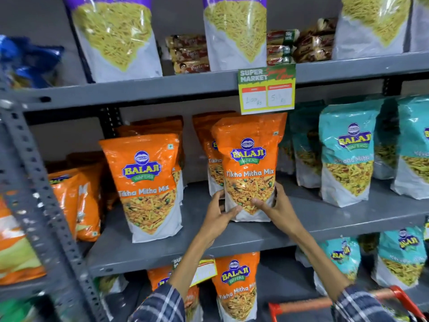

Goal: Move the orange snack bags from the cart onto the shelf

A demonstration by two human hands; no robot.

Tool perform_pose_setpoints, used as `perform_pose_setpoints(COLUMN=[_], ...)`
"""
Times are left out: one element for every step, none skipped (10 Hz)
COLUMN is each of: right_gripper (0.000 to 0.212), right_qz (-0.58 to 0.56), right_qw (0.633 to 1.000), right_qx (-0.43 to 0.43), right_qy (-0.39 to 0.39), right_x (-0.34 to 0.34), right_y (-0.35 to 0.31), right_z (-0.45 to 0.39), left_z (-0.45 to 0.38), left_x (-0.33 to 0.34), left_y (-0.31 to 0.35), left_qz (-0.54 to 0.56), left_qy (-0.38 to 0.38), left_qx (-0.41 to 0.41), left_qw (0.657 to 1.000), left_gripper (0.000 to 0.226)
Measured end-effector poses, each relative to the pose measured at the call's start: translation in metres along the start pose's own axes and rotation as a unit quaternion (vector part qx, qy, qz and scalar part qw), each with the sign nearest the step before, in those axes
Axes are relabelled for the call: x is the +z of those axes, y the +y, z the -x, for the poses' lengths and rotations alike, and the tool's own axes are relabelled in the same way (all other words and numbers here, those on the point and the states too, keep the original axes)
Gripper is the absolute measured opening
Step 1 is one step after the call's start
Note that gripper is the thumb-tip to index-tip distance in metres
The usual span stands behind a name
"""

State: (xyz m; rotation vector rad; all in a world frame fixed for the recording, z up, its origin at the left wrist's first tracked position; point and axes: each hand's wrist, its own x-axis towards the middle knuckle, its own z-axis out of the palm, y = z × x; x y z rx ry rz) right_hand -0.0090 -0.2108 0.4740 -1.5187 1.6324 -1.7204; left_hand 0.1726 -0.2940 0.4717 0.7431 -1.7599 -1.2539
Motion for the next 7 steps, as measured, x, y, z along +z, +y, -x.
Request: perform_pose_setpoints(right_gripper=[0.08,0.081,0.078,0.073,0.076,0.083,0.084], right_qz=[-0.007,-0.011,-0.013,-0.025,-0.025,-0.015,0.098], right_qw=[1.0,0.999,0.998,0.997,0.997,0.998,0.992], right_qx=[0.012,0.019,0.026,0.028,0.022,0.047,-0.002], right_qy=[-0.024,-0.041,-0.058,-0.068,-0.064,-0.034,0.082], right_x=[0.014,0.016,0.015,0.016,0.018,0.019,0.028], right_y=[-0.002,-0.002,-0.003,-0.006,-0.007,-0.015,-0.022], right_z=[-0.003,-0.005,-0.007,-0.009,-0.007,0.005,0.034], left_z=[0.007,0.011,0.014,0.019,0.024,0.033,0.063], left_x=[-0.012,-0.012,-0.009,-0.008,-0.008,-0.009,-0.015], left_y=[-0.001,0.0,0.001,0.001,0.006,0.013,0.013], left_qz=[-0.011,-0.023,-0.039,-0.047,-0.05,-0.068,-0.136], left_qy=[0.024,0.042,0.069,0.086,0.099,0.109,0.154], left_qx=[0.002,-0.005,0.0,0.002,0.0,0.006,0.08], left_qw=[1.0,0.999,0.997,0.995,0.994,0.992,0.975], left_gripper=[0.062,0.065,0.065,0.066,0.063,0.069,0.064])
